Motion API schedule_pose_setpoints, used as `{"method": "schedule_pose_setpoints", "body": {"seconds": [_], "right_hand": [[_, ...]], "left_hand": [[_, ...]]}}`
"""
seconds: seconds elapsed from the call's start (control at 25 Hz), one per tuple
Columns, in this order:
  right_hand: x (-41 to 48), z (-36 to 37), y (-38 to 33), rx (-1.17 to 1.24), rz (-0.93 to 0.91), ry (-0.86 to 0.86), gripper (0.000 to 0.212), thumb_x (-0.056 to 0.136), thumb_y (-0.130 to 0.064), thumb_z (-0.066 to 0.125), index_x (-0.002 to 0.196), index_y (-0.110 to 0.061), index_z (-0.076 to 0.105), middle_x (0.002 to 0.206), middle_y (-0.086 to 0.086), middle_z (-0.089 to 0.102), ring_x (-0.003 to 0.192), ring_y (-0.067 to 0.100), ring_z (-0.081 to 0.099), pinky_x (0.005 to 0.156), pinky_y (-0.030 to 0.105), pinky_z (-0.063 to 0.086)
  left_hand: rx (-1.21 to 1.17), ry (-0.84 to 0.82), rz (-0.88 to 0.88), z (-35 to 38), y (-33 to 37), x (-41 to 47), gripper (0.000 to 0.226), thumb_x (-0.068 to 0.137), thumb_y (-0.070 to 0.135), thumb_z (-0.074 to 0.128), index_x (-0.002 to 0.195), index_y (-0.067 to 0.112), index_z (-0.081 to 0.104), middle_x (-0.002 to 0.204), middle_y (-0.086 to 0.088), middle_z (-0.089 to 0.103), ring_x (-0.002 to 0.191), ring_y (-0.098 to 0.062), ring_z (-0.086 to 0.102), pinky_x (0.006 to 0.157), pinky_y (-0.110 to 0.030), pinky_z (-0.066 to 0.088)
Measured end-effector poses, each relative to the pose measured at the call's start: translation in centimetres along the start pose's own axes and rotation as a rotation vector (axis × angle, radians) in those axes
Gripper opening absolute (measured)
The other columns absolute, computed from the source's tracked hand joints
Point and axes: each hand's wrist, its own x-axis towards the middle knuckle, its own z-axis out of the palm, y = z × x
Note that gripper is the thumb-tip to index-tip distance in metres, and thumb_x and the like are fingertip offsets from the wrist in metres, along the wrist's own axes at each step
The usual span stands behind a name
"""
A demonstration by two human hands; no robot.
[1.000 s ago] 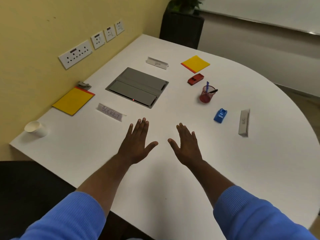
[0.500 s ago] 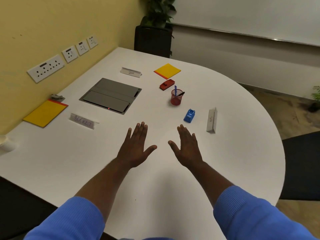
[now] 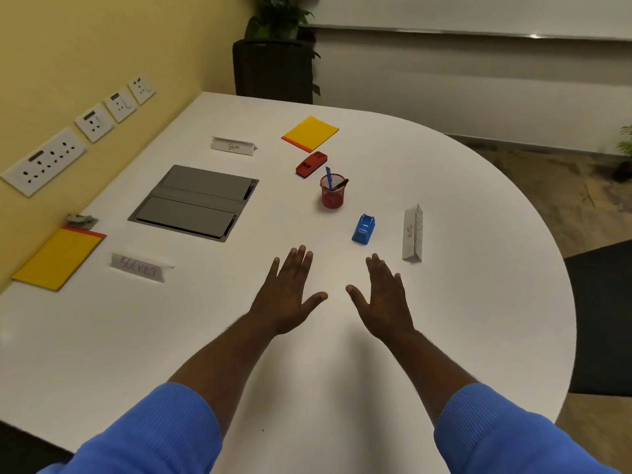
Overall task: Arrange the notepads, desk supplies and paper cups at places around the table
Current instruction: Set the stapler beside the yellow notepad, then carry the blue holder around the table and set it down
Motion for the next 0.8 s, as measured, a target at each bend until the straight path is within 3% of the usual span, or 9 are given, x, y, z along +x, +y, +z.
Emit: {"method": "schedule_pose_setpoints", "body": {"seconds": [0.36,0.56,0.72,0.8], "right_hand": [[6.7,4.9,5.3,-0.011,0.133,-0.067,0.08,0.098,-0.068,0.036,0.161,-0.03,0.008,0.17,-0.009,0.003,0.156,0.008,0.001,0.123,0.033,-0.009],[12.8,7.3,8.7,0.046,0.212,-0.049,0.084,0.096,-0.066,0.045,0.161,-0.025,0.012,0.169,-0.006,0.009,0.156,0.012,0.009,0.126,0.035,0.001],[17.9,9.3,11.3,0.19,0.298,-0.002,0.091,0.091,-0.067,0.055,0.161,-0.025,0.014,0.167,-0.004,0.02,0.153,0.014,0.021,0.124,0.037,0.02],[20.1,10.2,12.2,0.246,0.344,0.016,0.095,0.087,-0.069,0.06,0.16,-0.025,0.016,0.166,-0.004,0.023,0.151,0.015,0.025,0.122,0.035,0.023]], "left_hand": [[-0.05,-0.122,0.003,5.7,-1.8,9.2,0.085,0.102,0.068,0.025,0.162,0.023,-0.016,0.169,0.003,-0.023,0.156,-0.013,-0.021,0.128,-0.042,-0.01],[-0.085,-0.21,-0.038,9.6,-2.2,15.0,0.088,0.103,0.05,0.044,0.163,0.019,-0.013,0.171,-0.002,-0.016,0.159,-0.018,-0.012,0.129,-0.045,-0.004],[-0.125,-0.249,-0.065,11.9,-1.8,21.3,0.085,0.104,0.034,0.049,0.163,0.019,-0.009,0.173,-0.001,-0.004,0.16,-0.017,0.002,0.129,-0.045,0.002],[-0.164,-0.238,-0.069,12.6,-1.6,24.4,0.083,0.103,0.026,0.051,0.164,0.02,-0.005,0.173,0.0,0.009,0.158,-0.017,0.014,0.129,-0.043,0.006]]}}
